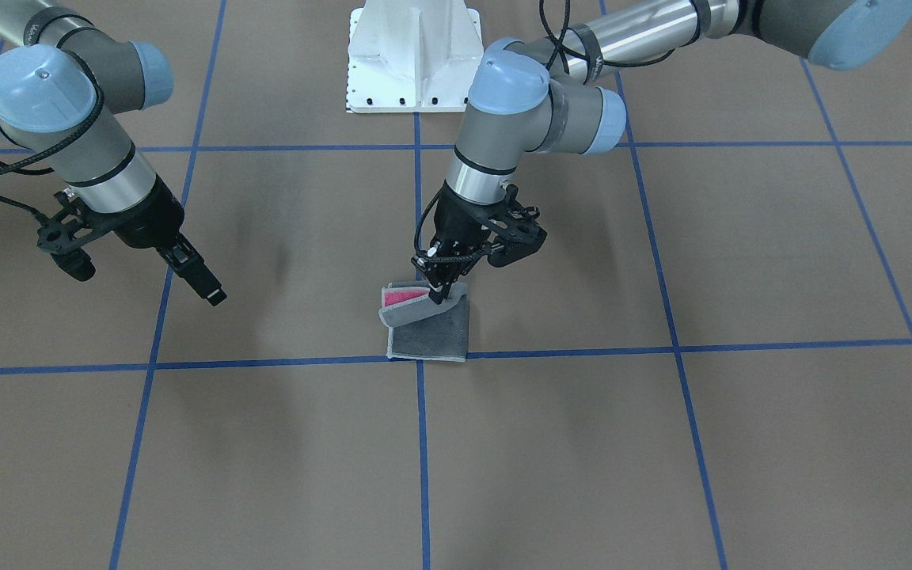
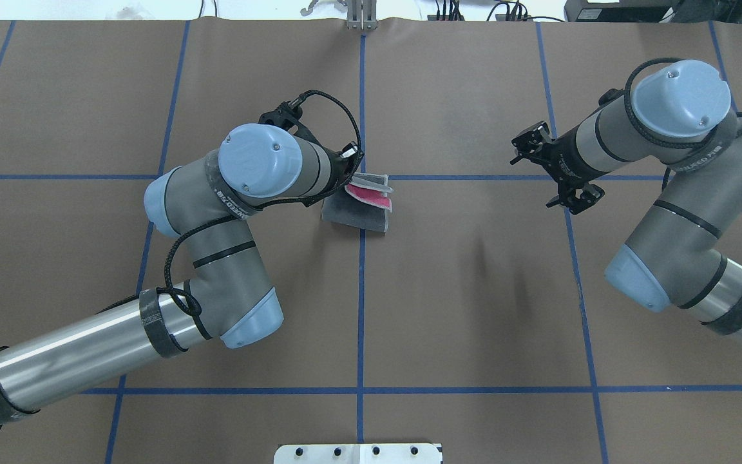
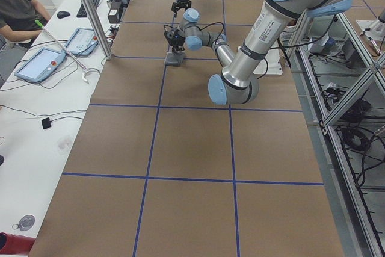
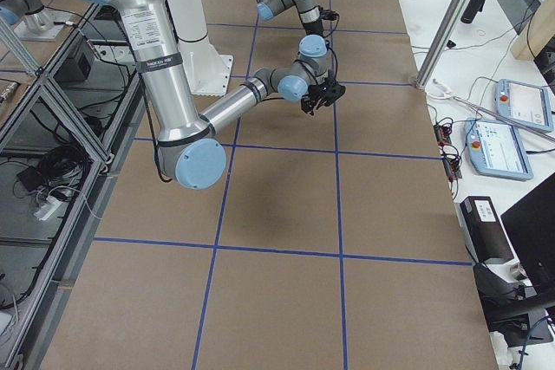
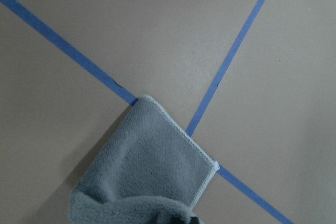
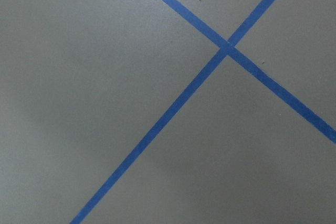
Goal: Fold towel twice with both arms
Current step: 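Lift the near end and fold it over toward the strip's far end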
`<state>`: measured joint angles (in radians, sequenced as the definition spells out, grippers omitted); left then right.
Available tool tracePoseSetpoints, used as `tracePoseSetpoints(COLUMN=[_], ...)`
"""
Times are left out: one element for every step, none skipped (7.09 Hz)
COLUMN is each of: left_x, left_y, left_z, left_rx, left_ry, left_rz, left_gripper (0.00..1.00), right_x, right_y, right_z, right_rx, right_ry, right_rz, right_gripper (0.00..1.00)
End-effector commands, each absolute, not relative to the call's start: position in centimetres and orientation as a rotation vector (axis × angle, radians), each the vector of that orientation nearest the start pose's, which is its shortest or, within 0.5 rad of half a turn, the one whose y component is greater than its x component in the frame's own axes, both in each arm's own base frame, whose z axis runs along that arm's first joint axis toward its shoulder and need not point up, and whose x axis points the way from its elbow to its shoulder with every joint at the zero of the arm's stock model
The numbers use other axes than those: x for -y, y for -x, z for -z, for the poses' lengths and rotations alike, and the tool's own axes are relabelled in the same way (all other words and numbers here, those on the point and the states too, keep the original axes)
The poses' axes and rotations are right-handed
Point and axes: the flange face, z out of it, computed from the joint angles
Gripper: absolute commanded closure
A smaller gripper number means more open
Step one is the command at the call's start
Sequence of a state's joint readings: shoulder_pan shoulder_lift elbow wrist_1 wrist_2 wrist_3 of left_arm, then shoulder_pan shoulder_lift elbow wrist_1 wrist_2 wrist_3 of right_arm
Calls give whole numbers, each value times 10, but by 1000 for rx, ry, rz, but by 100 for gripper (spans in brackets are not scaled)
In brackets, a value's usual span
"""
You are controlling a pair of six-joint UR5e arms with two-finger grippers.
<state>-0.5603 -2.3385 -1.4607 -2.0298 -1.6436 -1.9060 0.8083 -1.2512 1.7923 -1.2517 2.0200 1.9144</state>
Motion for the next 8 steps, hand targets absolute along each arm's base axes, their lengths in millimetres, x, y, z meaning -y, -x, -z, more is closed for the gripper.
tracePoseSetpoints(left_x=[521, 529, 536, 543, 553, 564, 573, 580], left_y=[-565, -573, -580, -578, -569, -564, -557, -549], left_z=[-184, -196, -204, -205, -205, -211, -211, -198], left_rx=[-1137, -1152, -1149, -1151, -1150, -1134, -1131, -1160], left_ry=[-74, -78, -81, -89, -98, -100, -109, -113], left_rz=[772, 771, 773, 777, 790, 789, 774, 773], left_gripper=[100, 100, 100, 100, 75, 1, 0, 0], right_x=[498, 498, 498, 498, 498, 498, 498, 501], right_y=[352, 352, 352, 354, 354, 354, 356, 358], right_z=[-348, -349, -349, -348, -348, -348, -351, -351], right_rx=[948, 946, 946, 946, 946, 946, 939, 939], right_ry=[223, 223, 222, 218, 217, 216, 216, 214], right_rz=[-870, -871, -872, -871, -871, -871, -873, -874], right_gripper=[0, 0, 0, 0, 0, 0, 0, 0])
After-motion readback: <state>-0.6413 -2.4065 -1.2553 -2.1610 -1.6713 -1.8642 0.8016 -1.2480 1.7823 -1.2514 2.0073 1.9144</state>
